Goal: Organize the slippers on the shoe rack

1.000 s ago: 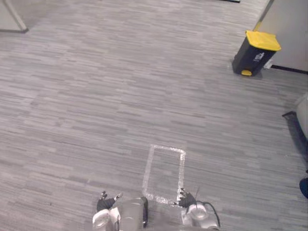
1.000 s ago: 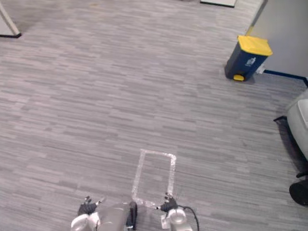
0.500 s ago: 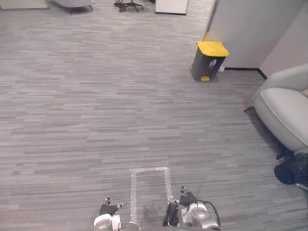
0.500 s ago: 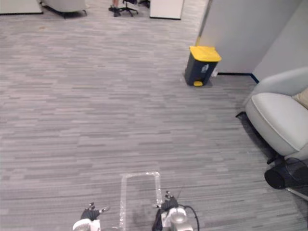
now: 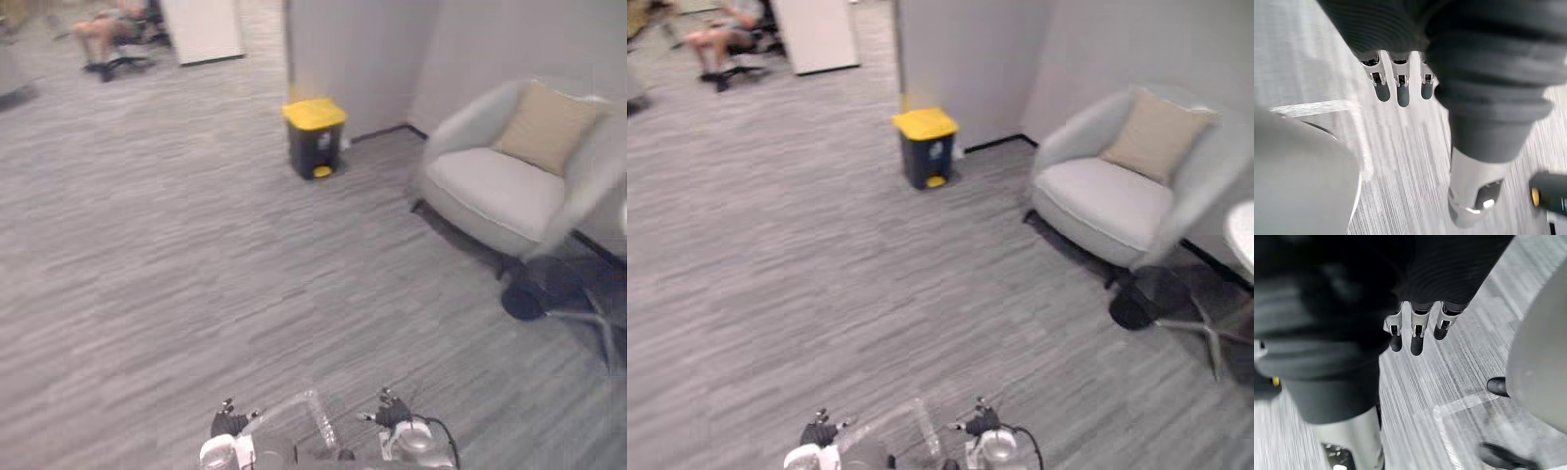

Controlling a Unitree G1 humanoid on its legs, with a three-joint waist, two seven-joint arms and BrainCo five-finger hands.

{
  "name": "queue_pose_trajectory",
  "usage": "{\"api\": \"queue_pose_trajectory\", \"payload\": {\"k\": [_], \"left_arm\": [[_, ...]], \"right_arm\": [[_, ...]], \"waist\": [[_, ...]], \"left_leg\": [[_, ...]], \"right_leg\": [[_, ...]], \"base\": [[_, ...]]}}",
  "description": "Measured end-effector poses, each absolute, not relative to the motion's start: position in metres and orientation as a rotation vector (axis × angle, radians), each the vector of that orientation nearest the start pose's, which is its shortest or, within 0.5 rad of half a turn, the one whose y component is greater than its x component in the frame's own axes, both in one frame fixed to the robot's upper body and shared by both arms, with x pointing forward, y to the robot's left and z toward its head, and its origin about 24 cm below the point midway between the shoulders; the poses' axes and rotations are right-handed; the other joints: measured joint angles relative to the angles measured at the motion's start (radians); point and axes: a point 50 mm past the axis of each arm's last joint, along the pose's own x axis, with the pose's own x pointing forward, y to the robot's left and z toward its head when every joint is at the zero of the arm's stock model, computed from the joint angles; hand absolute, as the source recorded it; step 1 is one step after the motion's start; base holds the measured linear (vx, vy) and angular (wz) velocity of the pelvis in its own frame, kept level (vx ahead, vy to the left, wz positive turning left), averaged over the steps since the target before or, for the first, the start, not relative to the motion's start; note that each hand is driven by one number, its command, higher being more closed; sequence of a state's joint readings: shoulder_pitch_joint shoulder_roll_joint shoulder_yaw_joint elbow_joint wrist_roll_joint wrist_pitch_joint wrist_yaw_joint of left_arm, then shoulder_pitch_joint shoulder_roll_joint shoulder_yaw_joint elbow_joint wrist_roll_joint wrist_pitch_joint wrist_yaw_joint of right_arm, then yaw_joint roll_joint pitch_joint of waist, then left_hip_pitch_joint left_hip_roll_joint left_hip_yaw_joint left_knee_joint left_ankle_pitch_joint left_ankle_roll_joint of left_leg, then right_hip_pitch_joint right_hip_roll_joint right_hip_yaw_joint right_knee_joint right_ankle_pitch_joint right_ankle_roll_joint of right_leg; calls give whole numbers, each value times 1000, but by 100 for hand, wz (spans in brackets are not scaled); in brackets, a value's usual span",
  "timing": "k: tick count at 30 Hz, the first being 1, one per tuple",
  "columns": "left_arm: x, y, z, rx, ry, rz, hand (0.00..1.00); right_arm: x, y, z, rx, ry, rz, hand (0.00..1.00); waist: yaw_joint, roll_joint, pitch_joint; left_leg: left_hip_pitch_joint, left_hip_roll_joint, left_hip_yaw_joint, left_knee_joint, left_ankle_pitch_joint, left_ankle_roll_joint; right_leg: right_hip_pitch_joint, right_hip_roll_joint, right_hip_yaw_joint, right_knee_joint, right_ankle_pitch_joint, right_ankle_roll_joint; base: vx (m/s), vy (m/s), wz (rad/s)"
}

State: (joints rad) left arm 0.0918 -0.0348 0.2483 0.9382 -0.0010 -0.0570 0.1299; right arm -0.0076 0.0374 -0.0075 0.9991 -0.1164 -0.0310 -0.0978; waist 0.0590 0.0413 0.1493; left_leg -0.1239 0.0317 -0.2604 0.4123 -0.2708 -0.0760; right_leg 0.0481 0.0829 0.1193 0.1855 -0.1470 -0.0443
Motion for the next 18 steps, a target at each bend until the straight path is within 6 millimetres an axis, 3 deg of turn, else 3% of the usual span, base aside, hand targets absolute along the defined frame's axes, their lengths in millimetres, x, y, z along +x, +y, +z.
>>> {"api": "queue_pose_trajectory", "payload": {"k": [1,2,4,7,8,11,12,16,18], "left_arm": [[111,181,-153,-83,980,368,0],[109,186,-153,-71,987,370,0],[108,190,-153,-59,986,377,0],[107,193,-154,-39,1000,369,0],[107,193,-154,-37,1002,367,0],[106,193,-155,-33,1017,361,0],[106,191,-156,-31,1022,353,0],[106,186,-158,-19,1040,312,0],[108,183,-159,-9,1048,288,0]], "right_arm": [[143,-140,-148,-114,954,-21,0],[139,-139,-149,-91,964,-39,0],[132,-135,-152,-78,983,-25,0],[131,-135,-152,-73,986,-30,0],[131,-135,-152,-72,985,-29,0],[132,-133,-151,-62,980,-26,0],[131,-134,-152,-58,987,-32,0],[133,-145,-154,-94,1002,-41,0],[133,-153,-154,-123,1008,-46,0]], "waist": [[0,4,-2],[-2,-5,-14],[6,-36,-30],[2,-50,-38],[2,-50,-38],[-1,-52,-40],[-1,-51,-40],[-4,-35,-40],[-7,-24,-37]], "left_leg": [[11,0,9,-11,26,-9],[27,-6,91,-33,42,15],[58,-17,171,-61,33,31],[115,-24,302,-88,17,69],[126,-24,316,-95,17,69],[205,-21,417,-142,18,70],[235,-21,448,-160,18,70],[267,-11,468,-202,20,75],[270,-14,461,-202,21,76]], "right_leg": [[-2,-1,12,8,-8,9],[-7,-35,37,25,-29,37],[-25,-88,36,45,-30,51],[-56,-126,25,108,-52,98],[-62,-128,17,118,-52,99],[-102,-161,-142,186,-53,99],[-101,-182,-256,187,-50,95],[-91,-191,-495,124,-14,39],[-54,-166,-479,42,11,44]], "base": [[193,280,-132],[204,307,-104],[221,318,-112],[209,254,-117],[185,152,-112],[163,84,-98],[108,36,-79],[88,3,-65],[84,5,-42]]}}
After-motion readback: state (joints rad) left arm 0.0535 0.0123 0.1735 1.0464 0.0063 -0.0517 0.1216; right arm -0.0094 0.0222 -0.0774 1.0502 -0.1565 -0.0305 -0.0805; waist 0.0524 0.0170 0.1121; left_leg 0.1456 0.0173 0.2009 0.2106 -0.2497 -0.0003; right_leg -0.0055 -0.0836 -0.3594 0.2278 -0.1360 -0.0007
